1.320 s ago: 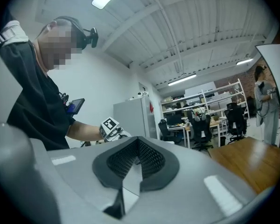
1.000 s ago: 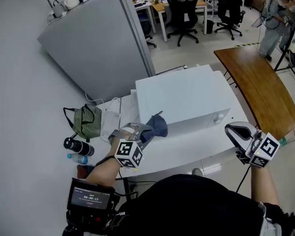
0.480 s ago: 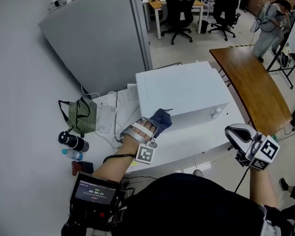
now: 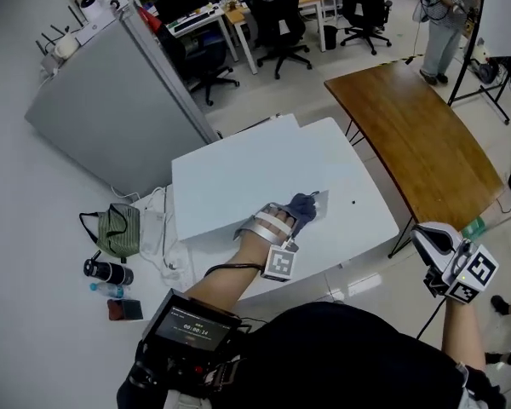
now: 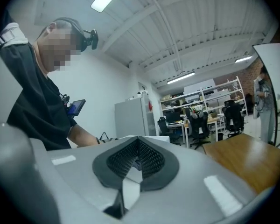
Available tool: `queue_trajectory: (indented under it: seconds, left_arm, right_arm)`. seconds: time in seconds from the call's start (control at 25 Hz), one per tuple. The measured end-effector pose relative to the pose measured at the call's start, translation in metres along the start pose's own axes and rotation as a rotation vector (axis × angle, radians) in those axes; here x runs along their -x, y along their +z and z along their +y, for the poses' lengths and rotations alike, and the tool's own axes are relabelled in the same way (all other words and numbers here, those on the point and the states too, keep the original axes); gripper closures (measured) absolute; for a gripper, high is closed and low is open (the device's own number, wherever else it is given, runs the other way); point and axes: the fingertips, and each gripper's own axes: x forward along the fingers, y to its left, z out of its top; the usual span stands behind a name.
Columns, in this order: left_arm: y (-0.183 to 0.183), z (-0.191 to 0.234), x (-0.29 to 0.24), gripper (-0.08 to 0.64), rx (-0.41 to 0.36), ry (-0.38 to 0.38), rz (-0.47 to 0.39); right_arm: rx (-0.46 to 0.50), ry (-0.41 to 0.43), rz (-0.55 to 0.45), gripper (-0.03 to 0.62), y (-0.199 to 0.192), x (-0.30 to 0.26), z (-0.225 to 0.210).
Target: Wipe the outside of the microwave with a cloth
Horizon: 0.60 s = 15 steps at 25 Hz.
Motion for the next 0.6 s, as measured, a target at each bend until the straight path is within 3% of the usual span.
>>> queue_trajectory:
  seconds: [0.24,0.36,0.48,0.52,0.6]
  left_arm:
    - [0.014,0.015,-0.015,0.499,-0.098,-0.075,0.043]
    - [0.018,0.015,-0.007,0.499,-0.049,-0.087,0.032]
    - [0.009,0.011,0.017,0.499,0.13,-0.055,0.013]
    - [0.002,0.003,0.029,0.499,0.228,-0.051,-0.006]
    - [-0.017,-0.029,0.056,0.499,0.518,-0.061,-0.069]
  right_arm:
    - [-0.023,-0.072,0.001,0.586,-0.003,0.064,-0.044]
    - [-0.029,-0.051,0.0,0.586,-0.004,0.06,-0.041]
    - [-0.001,0.008,0.006,0.586,0.001,0.031,-0.02]
    - [0.007,0.028,0.009,0.586,0.002,0.019,-0.01]
    - [0.016,0.067,0.017,0.586,0.0,-0.009,0.014]
